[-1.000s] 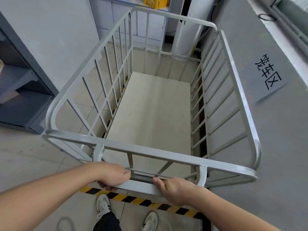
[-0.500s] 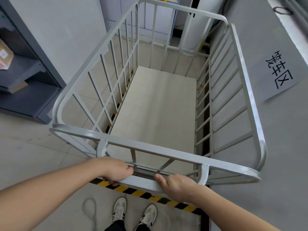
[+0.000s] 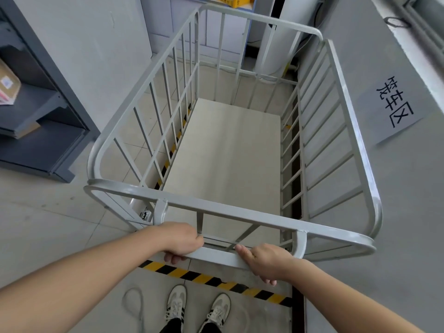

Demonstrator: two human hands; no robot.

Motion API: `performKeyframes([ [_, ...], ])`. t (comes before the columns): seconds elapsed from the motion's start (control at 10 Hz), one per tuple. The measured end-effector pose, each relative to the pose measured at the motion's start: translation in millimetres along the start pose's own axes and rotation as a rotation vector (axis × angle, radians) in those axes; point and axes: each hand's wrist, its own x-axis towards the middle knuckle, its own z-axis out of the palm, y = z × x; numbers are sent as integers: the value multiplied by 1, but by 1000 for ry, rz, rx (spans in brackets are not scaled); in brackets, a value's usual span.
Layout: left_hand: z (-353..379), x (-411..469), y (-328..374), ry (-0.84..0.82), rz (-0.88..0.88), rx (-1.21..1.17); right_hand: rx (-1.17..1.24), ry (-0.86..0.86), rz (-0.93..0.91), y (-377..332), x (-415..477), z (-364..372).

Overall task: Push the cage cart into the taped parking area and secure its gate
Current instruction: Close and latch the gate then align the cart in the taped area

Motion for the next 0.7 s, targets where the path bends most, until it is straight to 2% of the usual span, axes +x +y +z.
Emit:
performKeyframes([
  [0.1,-2,0,0,98,67,55,23,-20,20,-2,-1,-1],
  [0.3,-24,-13,2,221,201,81,-87,105,45,-8,1,-13],
  [0.7,-93,-46,13,427,212,51,-186,221,104,-20,-14,-77],
])
